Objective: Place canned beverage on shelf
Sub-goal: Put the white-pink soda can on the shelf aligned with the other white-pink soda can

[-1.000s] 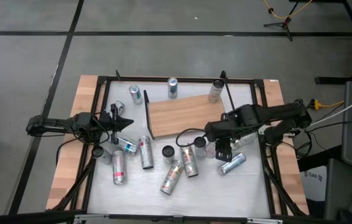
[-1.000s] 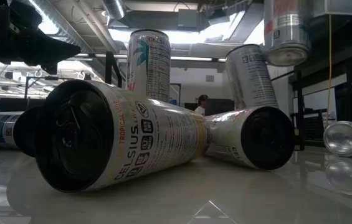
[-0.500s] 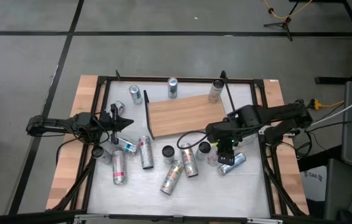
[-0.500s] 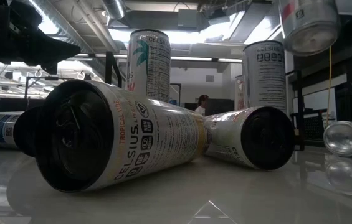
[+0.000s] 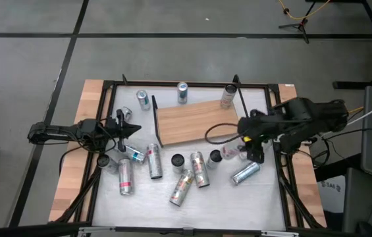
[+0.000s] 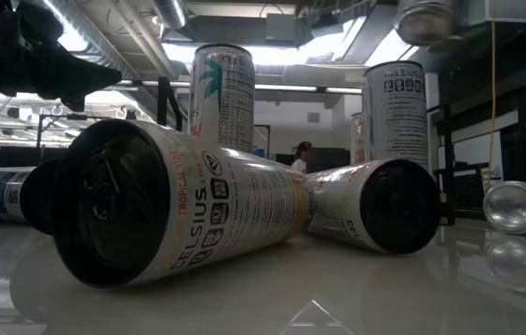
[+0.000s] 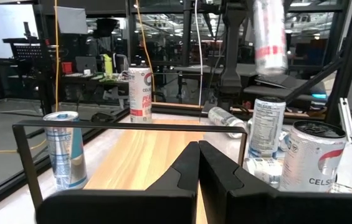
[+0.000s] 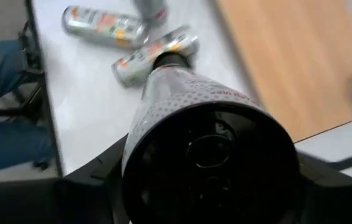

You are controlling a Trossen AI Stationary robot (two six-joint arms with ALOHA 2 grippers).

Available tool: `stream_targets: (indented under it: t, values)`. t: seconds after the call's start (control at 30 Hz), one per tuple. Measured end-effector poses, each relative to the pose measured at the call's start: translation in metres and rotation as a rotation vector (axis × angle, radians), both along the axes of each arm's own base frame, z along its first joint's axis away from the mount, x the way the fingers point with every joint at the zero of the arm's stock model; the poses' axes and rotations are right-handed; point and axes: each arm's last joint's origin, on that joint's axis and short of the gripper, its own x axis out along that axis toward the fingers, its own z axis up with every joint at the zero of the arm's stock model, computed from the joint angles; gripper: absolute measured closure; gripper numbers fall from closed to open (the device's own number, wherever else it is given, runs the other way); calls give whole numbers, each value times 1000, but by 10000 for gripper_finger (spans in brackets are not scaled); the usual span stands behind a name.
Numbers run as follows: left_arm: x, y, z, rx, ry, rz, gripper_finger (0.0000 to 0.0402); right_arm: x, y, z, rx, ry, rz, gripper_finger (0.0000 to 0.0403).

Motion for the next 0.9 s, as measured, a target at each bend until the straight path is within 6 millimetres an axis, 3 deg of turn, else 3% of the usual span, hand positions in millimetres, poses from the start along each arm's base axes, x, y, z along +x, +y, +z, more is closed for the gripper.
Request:
stream_targets:
  t: [0.17,0.5,0.9]
  values:
    - [0,0,0,0,0,0,400,-10,-12,8,-178,-69,24,155]
    - [0,0,0,0,0,1,400,6,-68,2,-339,15,56,155]
    - [0,0,0,0,1,1,400,30,-133,-23,-295,167,53,155]
